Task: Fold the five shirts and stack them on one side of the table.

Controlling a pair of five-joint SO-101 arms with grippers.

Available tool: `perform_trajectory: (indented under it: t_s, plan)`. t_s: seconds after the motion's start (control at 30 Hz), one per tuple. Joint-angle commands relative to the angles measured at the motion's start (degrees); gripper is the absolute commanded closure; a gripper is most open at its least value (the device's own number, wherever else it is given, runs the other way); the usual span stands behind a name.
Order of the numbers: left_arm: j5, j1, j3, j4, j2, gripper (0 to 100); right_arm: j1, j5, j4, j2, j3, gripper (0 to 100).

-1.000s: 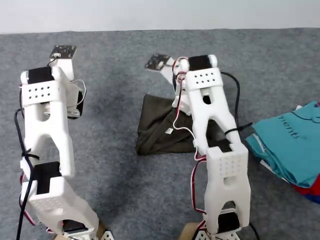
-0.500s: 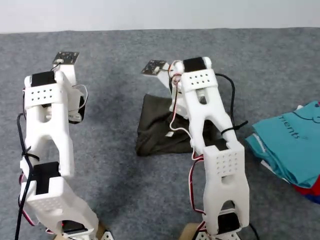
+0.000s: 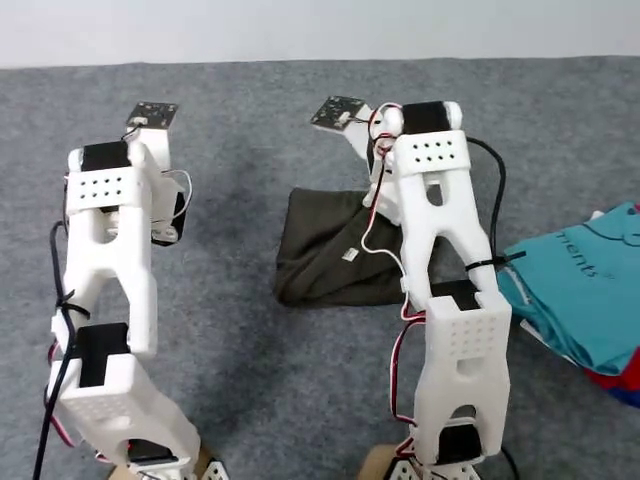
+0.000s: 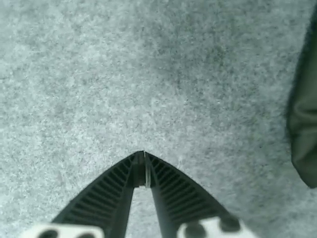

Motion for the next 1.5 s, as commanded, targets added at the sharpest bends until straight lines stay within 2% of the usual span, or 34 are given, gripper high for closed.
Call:
perform_trajectory:
  t_s: [0.0,0.17,0.47,0.9,1.0,1.13,1.17,1.3,1.47]
  plan:
    - [-0.09,0.79,-0.31,-0.62,-3.60,100,0.84,1.58,2.24,-4.97,-1.76,94.1]
    - [1.58,0.88,-0.31,-0.79,-3.60,100,-0.75,1.58,2.15,-5.05,-1.85,76.4]
    - [1.85,0.88,-0.22,-0.79,-3.25,100,-6.90,1.49,1.45,-2.68,-1.93,76.4]
    - [1.85,0.88,-0.13,-0.53,-3.25,100,-4.53,1.49,-6.37,6.81,-2.11,76.4]
    - [1.85,0.88,-0.13,-0.53,-3.25,100,-4.62,1.85,-4.18,6.99,-2.11,80.1]
    - [1.85,0.88,-0.13,-0.53,-3.25,100,-4.62,1.93,0.75,6.73,-2.11,97.8]
    - [1.85,0.88,-0.13,-0.53,-3.25,100,-4.62,1.93,2.07,6.55,-2.11,99.3]
    - [1.85,0.88,-0.13,-0.62,-3.25,100,-3.30,2.02,2.33,2.33,-1.76,98.9]
    - [1.76,1.93,-0.13,-0.53,-3.43,100,-2.95,5.89,2.42,-4.26,1.67,98.8]
